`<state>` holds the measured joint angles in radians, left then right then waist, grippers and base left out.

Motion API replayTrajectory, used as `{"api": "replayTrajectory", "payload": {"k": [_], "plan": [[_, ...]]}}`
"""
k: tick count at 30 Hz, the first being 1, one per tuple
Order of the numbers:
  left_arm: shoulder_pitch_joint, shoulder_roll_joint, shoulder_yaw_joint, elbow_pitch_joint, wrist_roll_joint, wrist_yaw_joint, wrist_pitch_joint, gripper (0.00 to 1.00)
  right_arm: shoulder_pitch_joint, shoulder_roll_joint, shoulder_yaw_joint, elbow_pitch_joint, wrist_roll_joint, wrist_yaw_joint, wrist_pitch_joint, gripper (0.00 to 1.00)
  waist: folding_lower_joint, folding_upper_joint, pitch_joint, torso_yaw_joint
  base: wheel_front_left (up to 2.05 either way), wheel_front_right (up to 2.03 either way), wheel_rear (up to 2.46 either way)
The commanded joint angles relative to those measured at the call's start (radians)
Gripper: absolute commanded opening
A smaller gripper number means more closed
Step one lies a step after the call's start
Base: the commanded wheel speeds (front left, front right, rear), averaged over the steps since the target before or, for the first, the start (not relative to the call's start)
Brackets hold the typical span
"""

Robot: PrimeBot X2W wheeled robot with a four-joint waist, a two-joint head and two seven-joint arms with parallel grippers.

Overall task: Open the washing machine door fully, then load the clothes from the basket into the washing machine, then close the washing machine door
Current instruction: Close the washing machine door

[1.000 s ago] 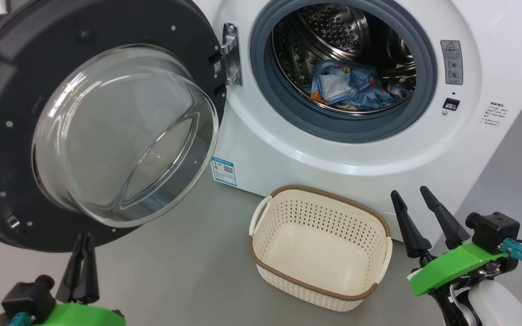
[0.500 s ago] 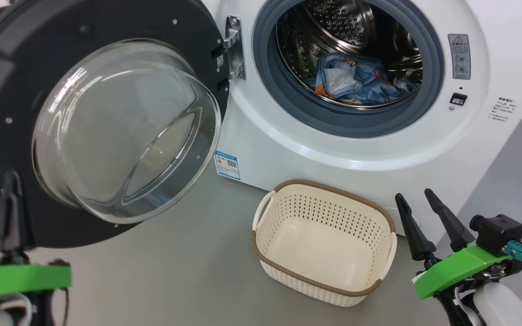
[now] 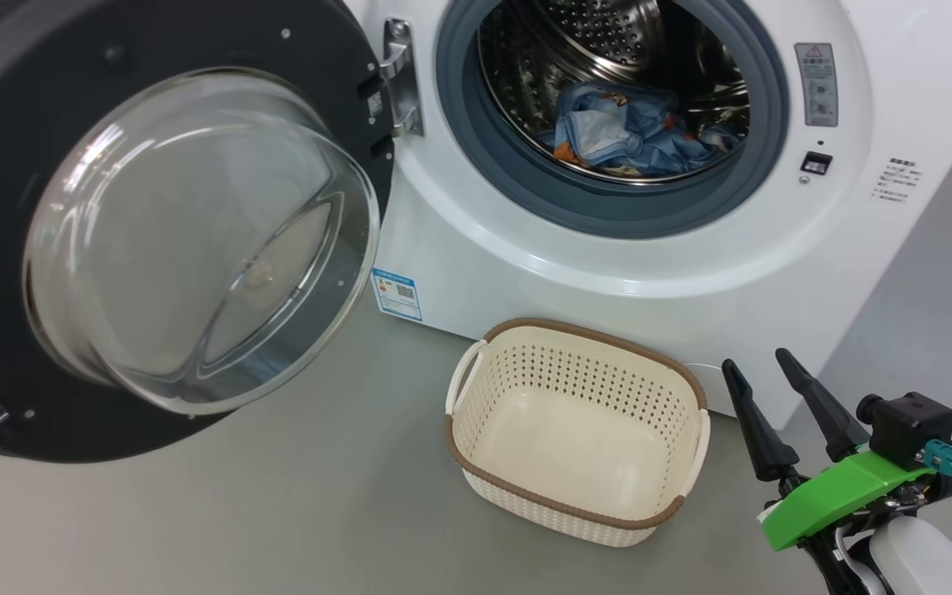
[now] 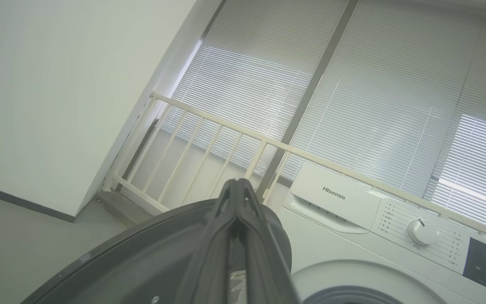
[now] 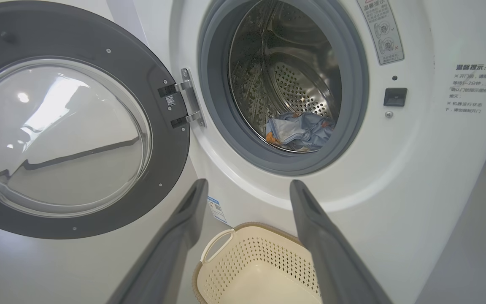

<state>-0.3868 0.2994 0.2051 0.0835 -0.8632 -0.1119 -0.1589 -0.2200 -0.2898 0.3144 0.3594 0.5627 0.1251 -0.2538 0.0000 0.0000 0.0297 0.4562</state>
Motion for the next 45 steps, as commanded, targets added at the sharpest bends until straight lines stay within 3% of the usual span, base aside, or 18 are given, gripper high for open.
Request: {"api": "replayTrajectory", "payload": {"k": [1,14,20,33,45], "plan": [[-0.053,0.05,0.049,-0.002,-0.037,-0.007,0.015,0.0,-0.034,-0.019,0.018,-0.018,0.007,0.006,-0.008,1.0,0.0,0.0,0.004,-0.009,0.0,0.0,0.0],[-0.214,0.155,0.303,0.465,-0.452,-0.017,0.154,0.0,-0.071,-0.077,0.056,-0.014,0.012,0.006,-0.003,1.0,0.0,0.0,0.054,-0.07,0.0,0.0,0.0],[-0.274,0.204,0.363,0.62,-0.562,-0.018,0.215,0.0,-0.08,-0.102,0.064,-0.024,0.013,0.006,0.008,1.0,0.0,0.0,0.073,-0.092,0.0,0.0,0.0],[-0.391,0.341,0.308,0.87,-0.539,-0.015,0.328,0.0,-0.091,-0.124,0.056,-0.05,0.005,0.006,0.03,1.0,0.0,0.0,0.106,-0.129,0.0,0.0,0.0],[-0.456,0.37,0.26,0.998,-0.517,-0.014,0.4,0.0,-0.092,-0.121,0.037,-0.058,-0.004,0.006,0.033,1.0,0.0,0.0,0.127,-0.142,0.0,0.0,0.0]]}}
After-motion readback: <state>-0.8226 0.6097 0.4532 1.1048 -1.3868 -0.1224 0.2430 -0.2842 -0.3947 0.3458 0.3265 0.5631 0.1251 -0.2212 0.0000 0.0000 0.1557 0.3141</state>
